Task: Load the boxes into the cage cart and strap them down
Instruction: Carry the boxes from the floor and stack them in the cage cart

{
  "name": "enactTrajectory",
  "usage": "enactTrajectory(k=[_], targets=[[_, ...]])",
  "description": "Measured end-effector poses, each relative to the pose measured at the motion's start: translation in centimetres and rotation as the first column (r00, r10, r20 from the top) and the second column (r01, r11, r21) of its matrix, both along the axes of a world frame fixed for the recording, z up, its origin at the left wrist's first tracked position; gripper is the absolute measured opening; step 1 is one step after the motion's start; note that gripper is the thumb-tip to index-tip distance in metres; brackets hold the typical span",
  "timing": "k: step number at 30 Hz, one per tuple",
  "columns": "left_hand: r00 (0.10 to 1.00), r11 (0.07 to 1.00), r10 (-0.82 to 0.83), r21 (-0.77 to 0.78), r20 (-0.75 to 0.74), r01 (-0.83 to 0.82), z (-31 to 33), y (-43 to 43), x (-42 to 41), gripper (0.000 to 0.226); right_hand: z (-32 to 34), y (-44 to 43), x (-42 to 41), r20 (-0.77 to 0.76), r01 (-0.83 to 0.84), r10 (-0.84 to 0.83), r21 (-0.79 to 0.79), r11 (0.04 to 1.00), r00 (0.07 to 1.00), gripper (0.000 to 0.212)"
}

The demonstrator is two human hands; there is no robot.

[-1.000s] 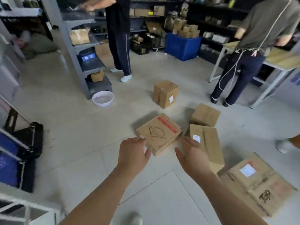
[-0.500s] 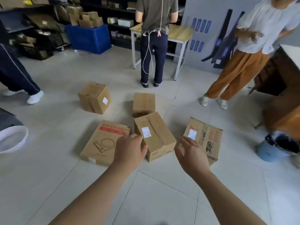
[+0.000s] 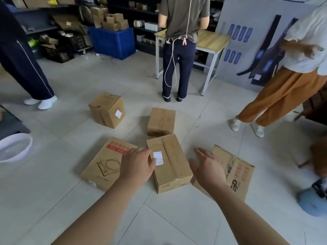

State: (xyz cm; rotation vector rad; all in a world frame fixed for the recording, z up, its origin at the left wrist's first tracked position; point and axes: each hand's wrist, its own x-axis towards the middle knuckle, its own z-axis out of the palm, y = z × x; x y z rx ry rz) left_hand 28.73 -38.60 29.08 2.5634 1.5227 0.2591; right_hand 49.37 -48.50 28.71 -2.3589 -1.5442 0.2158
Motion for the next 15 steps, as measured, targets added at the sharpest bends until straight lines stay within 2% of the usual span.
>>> enactTrajectory(k=[7, 12, 15], targets=[[0.981, 0.983, 0.183, -0.016, -0.059, -0.185, -0.5, 7.1, -2.8, 0.039, -0.9, 11.4, -1.2, 0.006, -0.194, 0.195, -0.026, 0.981, 0.981, 0.048], [0.953, 0.963, 0.264, -0.013, -0.15, -0.269, -0.6, 13.6, -7.8, 0.041, -0.9, 19.9, -5.6, -0.02, -0.287, 0.287, -0.019, 0.958, 0.958, 0.047], [0.943, 0.952, 0.298, -0.018, -0.145, -0.304, -0.7, 18.1, -11.9, 0.041, -0.9, 25.0, -9.6, -0.004, -0.325, 0.325, -0.03, 0.945, 0.946, 0.045]])
